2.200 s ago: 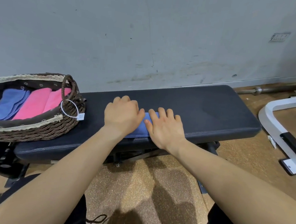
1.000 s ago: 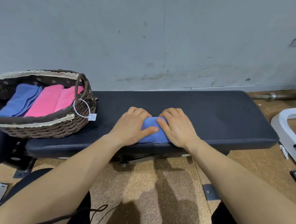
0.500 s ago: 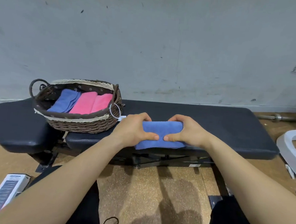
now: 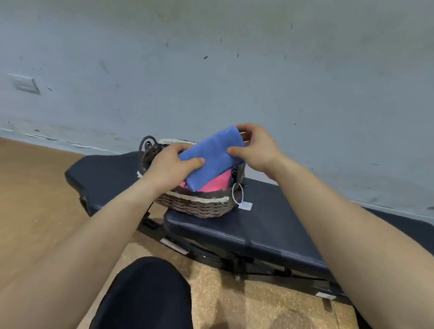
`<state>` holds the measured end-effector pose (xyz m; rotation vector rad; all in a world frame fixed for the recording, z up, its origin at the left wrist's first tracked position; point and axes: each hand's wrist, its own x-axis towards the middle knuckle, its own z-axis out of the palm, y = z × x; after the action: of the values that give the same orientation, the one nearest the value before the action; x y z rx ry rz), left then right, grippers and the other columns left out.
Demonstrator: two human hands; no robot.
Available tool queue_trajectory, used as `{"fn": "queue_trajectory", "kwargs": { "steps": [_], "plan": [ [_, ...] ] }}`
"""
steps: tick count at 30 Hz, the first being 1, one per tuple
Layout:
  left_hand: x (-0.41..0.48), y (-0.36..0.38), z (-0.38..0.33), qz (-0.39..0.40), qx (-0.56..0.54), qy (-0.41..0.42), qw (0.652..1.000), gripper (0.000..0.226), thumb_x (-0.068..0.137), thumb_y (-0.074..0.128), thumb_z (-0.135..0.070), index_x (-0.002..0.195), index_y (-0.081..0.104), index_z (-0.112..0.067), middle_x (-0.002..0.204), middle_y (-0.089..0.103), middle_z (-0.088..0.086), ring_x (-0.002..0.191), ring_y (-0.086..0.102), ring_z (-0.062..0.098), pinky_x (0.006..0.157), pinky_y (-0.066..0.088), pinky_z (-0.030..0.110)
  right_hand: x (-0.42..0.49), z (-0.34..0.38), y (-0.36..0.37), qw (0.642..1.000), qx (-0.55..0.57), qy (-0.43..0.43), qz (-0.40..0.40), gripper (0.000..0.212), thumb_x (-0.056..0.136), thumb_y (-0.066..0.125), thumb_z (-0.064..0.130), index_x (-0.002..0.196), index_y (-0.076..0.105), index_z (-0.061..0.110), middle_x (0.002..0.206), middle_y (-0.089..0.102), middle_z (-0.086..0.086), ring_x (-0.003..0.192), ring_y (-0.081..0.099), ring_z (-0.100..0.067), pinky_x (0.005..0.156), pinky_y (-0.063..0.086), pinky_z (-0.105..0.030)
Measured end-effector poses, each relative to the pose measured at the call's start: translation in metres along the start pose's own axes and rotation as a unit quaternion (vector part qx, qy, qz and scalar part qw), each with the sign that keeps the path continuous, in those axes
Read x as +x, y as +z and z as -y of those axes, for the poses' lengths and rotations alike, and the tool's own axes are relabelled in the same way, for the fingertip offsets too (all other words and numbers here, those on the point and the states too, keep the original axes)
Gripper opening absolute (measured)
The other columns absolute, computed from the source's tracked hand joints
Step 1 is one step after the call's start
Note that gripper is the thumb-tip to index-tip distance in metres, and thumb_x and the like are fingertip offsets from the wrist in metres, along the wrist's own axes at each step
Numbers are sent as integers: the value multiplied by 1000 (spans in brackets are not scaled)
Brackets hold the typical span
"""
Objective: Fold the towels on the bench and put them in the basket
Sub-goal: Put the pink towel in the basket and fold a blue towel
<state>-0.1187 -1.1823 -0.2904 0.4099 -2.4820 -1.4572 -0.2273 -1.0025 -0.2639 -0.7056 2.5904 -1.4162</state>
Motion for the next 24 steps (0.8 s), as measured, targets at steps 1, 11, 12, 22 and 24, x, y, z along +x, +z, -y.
{"fn": "queue_trajectory", "kwargs": {
  "steps": [1,11,12,22,24],
  "plan": [
    [7,-10,7,17,-18,-20,1000,17,87,66,-22,104,68,-21,94,69,-6,83,64,11,71,53,26,13,4,11,1000,-24,-11,-4,44,81,71,3,123,64,14,104,68,-2,93,65,-18,82,54,-29],
    [81,-37,65,81,187,-49,978,27,82,74,-27,104,66,-13,88,71,2,77,67,19,67,51,29,108,-6,103,981,-175,-27,79,33,79,43,-10,101,62,6,94,61,-3,88,54,-21,70,38,-25],
    [86,-35,66,83,219,-45,971,39,81,73,-29,116,60,-14,95,68,1,84,65,20,72,50,32,116,-8,110,979,-182,-24,88,32,78,41,-10,99,61,5,93,61,-4,87,54,-22,69,38,-27],
    [110,-26,86,102,507,25,856,47,80,72,-42,117,55,-19,113,58,3,106,59,27,71,46,36,150,-28,161,924,-332,-33,186,23,84,54,1,98,59,18,115,62,-12,96,55,-29,78,45,-35],
    [114,-27,91,96,486,65,866,50,78,76,-39,120,55,-20,118,52,5,112,55,27,79,48,40,147,-38,163,922,-364,-74,113,34,83,64,10,116,62,18,121,55,-10,109,54,-32,87,49,-41]
  ]
}}
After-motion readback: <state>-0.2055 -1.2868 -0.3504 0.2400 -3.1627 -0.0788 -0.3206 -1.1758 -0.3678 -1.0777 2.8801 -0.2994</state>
